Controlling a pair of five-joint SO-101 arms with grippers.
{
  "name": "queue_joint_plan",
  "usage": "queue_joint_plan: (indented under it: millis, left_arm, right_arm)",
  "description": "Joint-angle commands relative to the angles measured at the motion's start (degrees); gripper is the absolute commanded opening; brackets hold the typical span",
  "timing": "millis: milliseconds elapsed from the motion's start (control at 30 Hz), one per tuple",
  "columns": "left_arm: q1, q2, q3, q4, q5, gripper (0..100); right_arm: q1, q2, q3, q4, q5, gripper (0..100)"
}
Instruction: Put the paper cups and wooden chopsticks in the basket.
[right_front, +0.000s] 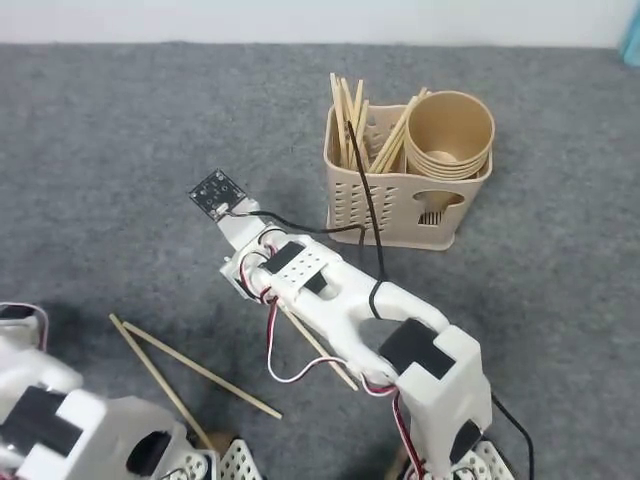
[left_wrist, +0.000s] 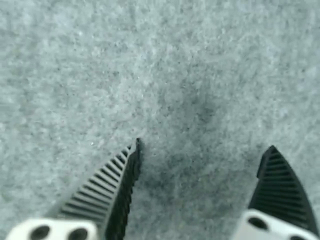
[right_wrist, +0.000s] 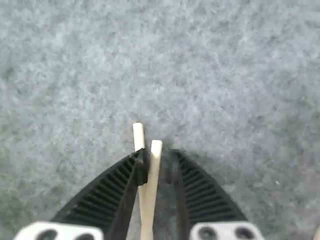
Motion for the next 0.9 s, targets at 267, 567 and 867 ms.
queue_joint_plan:
  millis: [267, 567, 867]
  left_arm:
    - [-0.4, 0.7, 1.3, -0.2, 0.2, 36]
    - [-0.4, 0.7, 1.3, -0.2, 0.2, 36]
    - [-0.4, 0.6, 1.3, -0.2, 0.2, 36]
  right_arm:
    - [2.4, -13.1, -0.4, 10.2, 0.6, 0.7]
    - [2.6, -39.3, 0.0, 30.3, 0.4, 0.7]
    - [3.2, -66.5, 23.6, 26.5, -2.8, 0.7]
